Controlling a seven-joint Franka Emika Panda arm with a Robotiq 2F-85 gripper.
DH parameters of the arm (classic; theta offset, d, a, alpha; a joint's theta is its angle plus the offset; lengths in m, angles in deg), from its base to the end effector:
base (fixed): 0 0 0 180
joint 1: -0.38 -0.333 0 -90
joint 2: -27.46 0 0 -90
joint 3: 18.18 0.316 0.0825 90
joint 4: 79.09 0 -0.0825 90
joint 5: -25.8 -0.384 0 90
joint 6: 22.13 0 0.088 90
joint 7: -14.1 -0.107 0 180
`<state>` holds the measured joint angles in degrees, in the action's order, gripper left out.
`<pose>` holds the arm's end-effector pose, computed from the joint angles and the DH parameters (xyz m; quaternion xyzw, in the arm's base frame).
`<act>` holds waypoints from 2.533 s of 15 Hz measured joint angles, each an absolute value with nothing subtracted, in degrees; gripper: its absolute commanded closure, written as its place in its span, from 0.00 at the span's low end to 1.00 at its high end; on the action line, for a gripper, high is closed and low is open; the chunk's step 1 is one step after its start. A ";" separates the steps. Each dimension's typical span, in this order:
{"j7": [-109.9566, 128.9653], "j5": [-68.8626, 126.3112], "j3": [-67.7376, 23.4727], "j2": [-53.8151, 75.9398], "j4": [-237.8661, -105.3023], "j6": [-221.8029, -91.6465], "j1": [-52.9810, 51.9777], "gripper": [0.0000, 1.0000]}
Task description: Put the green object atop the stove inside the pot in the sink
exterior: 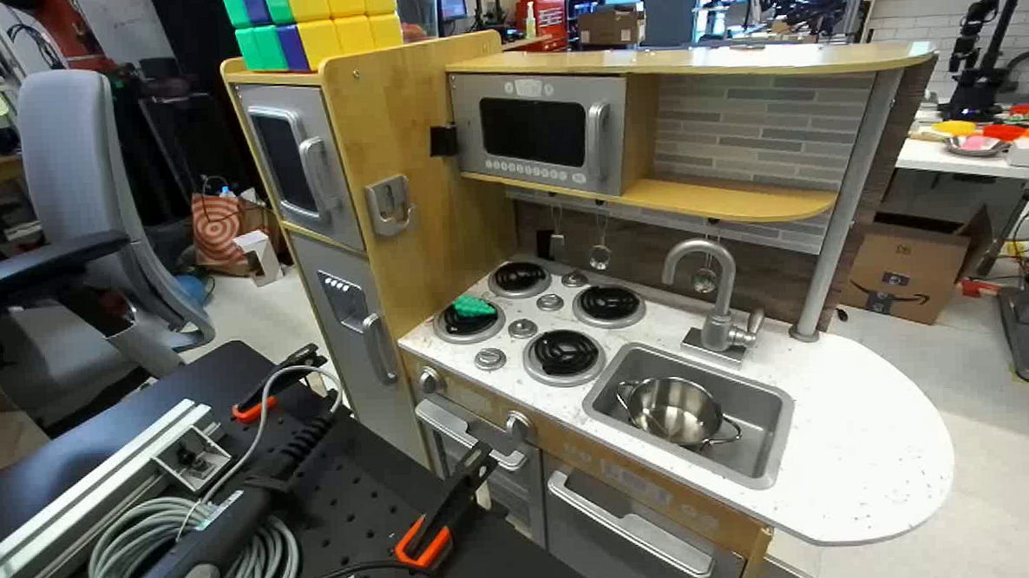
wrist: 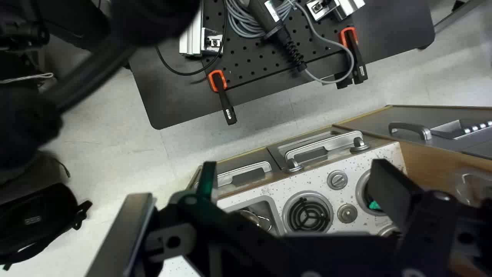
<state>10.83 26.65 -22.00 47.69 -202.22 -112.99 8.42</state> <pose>0.4148 -0.0916 0.5293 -0.9863 0.1268 0.1046 0.0117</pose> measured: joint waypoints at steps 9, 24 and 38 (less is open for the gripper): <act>10.83 26.65 -22.00 47.69 -202.22 -113.03 8.42 0.00; 26.78 31.78 -21.88 67.24 -225.42 -137.67 7.31 0.00; 30.20 34.37 -22.51 66.22 -223.02 -129.28 4.77 0.00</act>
<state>30.20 34.37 -22.51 66.22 -223.02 -129.28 4.77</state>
